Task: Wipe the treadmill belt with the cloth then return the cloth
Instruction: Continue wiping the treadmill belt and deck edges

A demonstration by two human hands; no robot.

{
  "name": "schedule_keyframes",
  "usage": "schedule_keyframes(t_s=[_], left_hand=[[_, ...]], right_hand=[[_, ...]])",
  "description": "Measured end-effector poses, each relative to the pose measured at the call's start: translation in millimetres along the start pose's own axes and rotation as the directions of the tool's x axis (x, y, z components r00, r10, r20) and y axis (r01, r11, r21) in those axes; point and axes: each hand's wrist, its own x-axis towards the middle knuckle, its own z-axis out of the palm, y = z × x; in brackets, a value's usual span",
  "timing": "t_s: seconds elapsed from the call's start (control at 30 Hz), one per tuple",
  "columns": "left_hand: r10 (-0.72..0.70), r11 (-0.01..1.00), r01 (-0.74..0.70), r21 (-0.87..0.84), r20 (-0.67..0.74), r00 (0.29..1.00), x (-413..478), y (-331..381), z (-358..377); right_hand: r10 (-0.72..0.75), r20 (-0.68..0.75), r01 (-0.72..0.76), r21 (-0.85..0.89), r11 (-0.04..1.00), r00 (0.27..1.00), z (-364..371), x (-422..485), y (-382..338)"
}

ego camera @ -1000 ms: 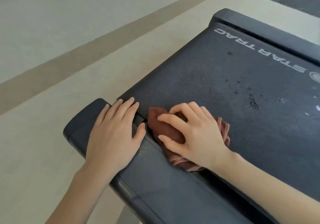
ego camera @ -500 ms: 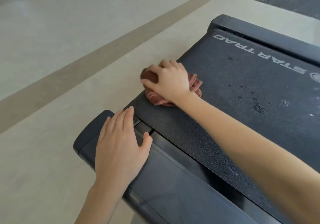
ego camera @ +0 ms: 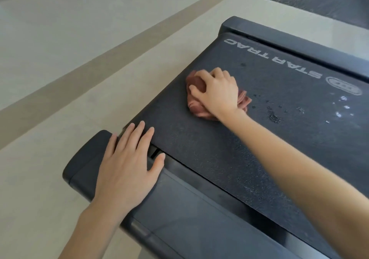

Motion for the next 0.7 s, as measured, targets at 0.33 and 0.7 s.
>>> schedule_keyframes(t_s=[0.33,0.7], left_hand=[[0.224,0.974,-0.219,-0.054,0.119,0.967,53,41,14],[0.312,0.949,-0.309,-0.058,0.05,0.949,76,82,29]], right_hand=[[-0.244,-0.027,0.245,0.085,0.966,0.97,-74,-150,95],[0.288,-0.076,-0.295,-0.106,0.949,0.954,-24,-25,164]])
